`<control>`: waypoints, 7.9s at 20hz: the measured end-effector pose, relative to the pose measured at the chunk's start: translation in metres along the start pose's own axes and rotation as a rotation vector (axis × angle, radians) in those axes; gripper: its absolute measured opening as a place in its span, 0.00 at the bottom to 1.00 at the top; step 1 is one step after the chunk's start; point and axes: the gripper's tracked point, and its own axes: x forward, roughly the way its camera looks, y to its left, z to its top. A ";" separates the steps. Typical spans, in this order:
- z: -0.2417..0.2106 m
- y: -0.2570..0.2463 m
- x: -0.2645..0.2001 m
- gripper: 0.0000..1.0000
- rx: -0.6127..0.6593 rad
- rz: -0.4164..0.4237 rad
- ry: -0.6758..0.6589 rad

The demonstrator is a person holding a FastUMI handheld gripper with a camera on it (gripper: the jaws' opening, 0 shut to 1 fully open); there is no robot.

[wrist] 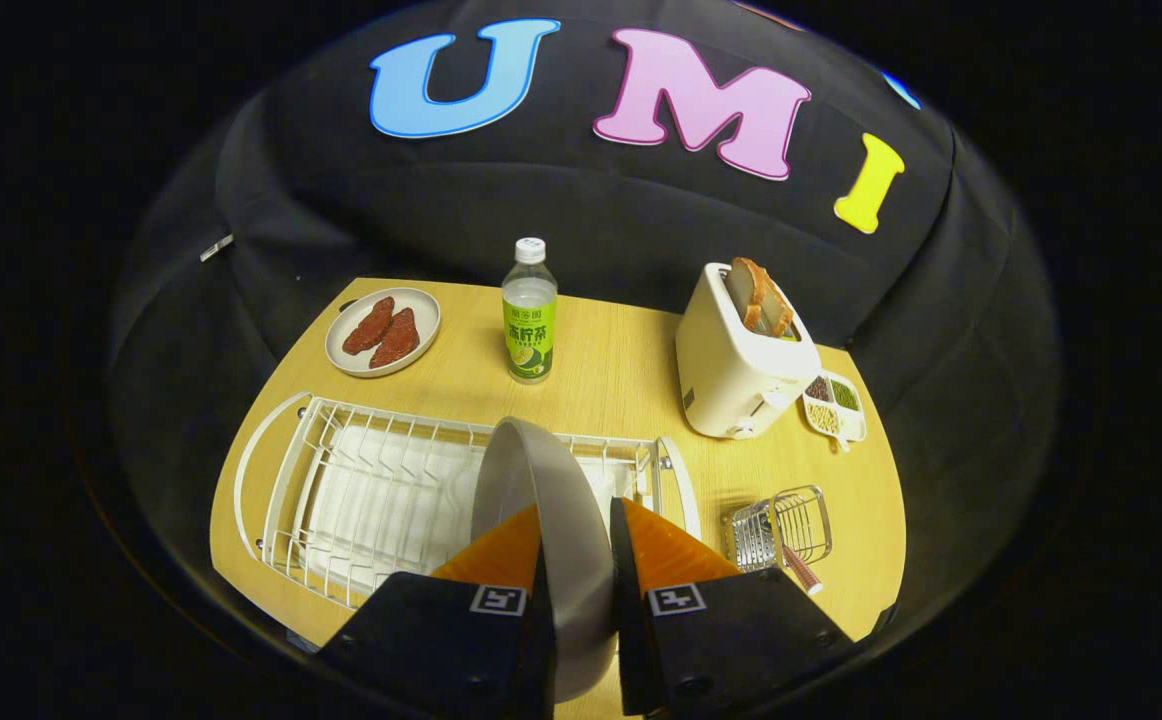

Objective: Take the plate from the dish rack, then take the spoon from the basket and place it into the plate.

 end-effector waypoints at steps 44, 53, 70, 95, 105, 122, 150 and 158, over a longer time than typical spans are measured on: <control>-0.245 -0.208 -0.002 0.31 0.472 0.339 0.255; -0.235 -0.227 0.020 0.52 0.367 0.339 0.133; -0.064 -0.187 -0.010 0.98 0.118 0.390 -0.426; -0.075 -0.191 0.091 0.46 0.147 0.264 -0.401; -0.075 -0.192 0.083 0.30 0.229 0.287 -0.381; -0.072 -0.198 0.078 0.31 0.395 0.336 -0.329; -0.009 -0.223 -0.077 0.25 0.243 0.282 -0.538; -0.066 -0.164 -0.084 0.25 0.200 0.345 -0.483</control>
